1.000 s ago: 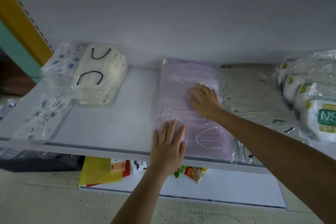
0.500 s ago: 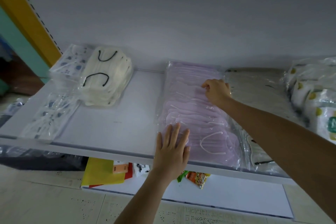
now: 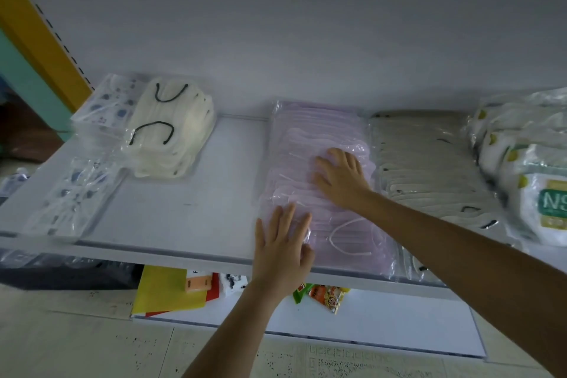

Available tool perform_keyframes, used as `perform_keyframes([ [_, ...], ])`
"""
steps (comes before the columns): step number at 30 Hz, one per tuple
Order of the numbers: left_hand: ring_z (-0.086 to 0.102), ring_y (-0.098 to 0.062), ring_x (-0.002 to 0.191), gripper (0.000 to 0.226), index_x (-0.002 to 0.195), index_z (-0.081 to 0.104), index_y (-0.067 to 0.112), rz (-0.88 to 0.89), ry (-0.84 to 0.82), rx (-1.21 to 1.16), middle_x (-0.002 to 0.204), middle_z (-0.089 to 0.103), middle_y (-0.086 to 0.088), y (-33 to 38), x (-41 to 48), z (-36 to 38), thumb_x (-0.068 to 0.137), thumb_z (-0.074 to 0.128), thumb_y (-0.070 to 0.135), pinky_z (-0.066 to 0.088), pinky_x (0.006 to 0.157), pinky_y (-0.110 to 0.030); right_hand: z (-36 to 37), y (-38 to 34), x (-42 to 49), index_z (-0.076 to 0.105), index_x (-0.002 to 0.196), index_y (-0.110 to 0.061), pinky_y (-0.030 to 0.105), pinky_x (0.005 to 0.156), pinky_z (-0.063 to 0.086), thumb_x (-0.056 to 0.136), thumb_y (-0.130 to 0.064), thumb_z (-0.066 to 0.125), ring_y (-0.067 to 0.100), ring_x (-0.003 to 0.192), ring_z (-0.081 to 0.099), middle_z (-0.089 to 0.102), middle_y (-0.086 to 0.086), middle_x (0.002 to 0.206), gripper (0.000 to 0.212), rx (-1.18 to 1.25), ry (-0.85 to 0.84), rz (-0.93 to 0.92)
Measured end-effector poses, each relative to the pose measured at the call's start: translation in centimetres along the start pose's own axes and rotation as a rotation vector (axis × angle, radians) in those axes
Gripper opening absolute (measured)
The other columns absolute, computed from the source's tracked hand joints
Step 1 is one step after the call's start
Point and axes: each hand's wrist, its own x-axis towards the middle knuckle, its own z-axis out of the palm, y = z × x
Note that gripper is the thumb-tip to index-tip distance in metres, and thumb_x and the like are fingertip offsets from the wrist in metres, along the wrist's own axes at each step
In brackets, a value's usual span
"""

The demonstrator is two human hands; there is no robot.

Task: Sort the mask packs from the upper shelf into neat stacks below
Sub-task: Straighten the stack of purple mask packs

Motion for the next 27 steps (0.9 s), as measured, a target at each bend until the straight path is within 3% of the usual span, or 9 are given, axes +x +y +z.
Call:
perform_keyframes([
  [5,0.057,-0.03,0.118,0.054,0.127,0.046,0.023,-0.005,0.005,-0.035,0.13,0.058,-0.008,-0.1,0.2,-0.6,0.076,0.038,0.04,0.046,0.086,-0.055,0.9,-0.6,-1.7,0.015,0.149,-0.021,0.04,0.116,-0.003,0.1,-0.043,0.027,0.025,0.142,0.004,0.005,0.006,0.155,0.055,-0.019,-0.051,-0.032],
  [12,0.059,-0.033,0.114,0.048,0.118,0.054,0.017,0.006,0.026,0.006,0.125,0.06,-0.012,0.2,-1.3,-0.5,0.077,0.038,0.037,0.046,0.085,-0.059,1.7,-0.8,-3.4,0.018,0.148,-0.029,0.04,0.117,-0.001,0.101,-0.039,0.024,0.023,0.144,0.001,0.003,0.005,0.156,0.049,0.092,-0.107,0.028],
  [16,0.058,-0.036,0.114,0.052,0.122,0.048,0.013,-0.056,-0.031,-0.017,0.125,0.06,-0.017,1.1,-1.4,-0.3,0.099,0.014,0.044,0.047,0.086,-0.058,0.3,0.8,-2.2,0.016,0.148,-0.019,0.04,0.113,0.014,0.098,-0.025,0.033,0.03,0.139,0.017,0.014,0.008,0.154,0.054,0.085,-0.055,0.154],
  [22,0.058,-0.038,0.115,0.055,0.123,0.042,0.01,-0.119,-0.061,-0.06,0.125,0.059,-0.021,1.6,-1.2,0.3,0.099,0.005,0.044,0.046,0.085,-0.061,-1.2,2.0,-0.4,0.037,0.139,-0.012,0.039,0.104,0.027,0.093,-0.02,0.04,0.032,0.128,0.032,0.046,0.009,0.137,0.046,0.079,-0.067,0.232],
  [24,0.058,-0.038,0.114,0.056,0.123,0.043,0.01,-0.122,-0.053,-0.066,0.125,0.06,-0.021,1.7,-1.2,0.4,0.099,0.004,0.044,0.046,0.084,-0.06,-1.8,2.2,0.2,0.05,0.128,-0.011,0.036,0.096,0.034,0.091,-0.021,0.045,0.032,0.122,0.039,0.056,0.009,0.122,0.038,0.119,-0.089,0.22],
  [26,0.058,-0.038,0.114,0.056,0.123,0.043,0.01,-0.125,-0.056,-0.077,0.125,0.06,-0.021,1.8,-1.2,0.3,0.099,0.004,0.044,0.046,0.085,-0.061,-1.8,2.5,0.7,0.061,0.09,-0.01,0.029,0.077,0.038,0.088,-0.016,0.05,0.029,0.1,0.052,0.056,0.006,0.089,0.013,0.191,-0.098,0.185],
  [27,0.058,-0.038,0.115,0.056,0.122,0.043,0.01,-0.129,-0.063,-0.079,0.125,0.059,-0.02,1.8,-1.2,0.2,0.099,0.005,0.044,0.046,0.085,-0.061,-1.7,2.6,0.9,0.054,0.071,-0.015,0.026,0.069,0.036,0.087,-0.012,0.05,0.025,0.089,0.052,0.051,0.002,0.078,0.016,0.229,-0.102,0.173],
])
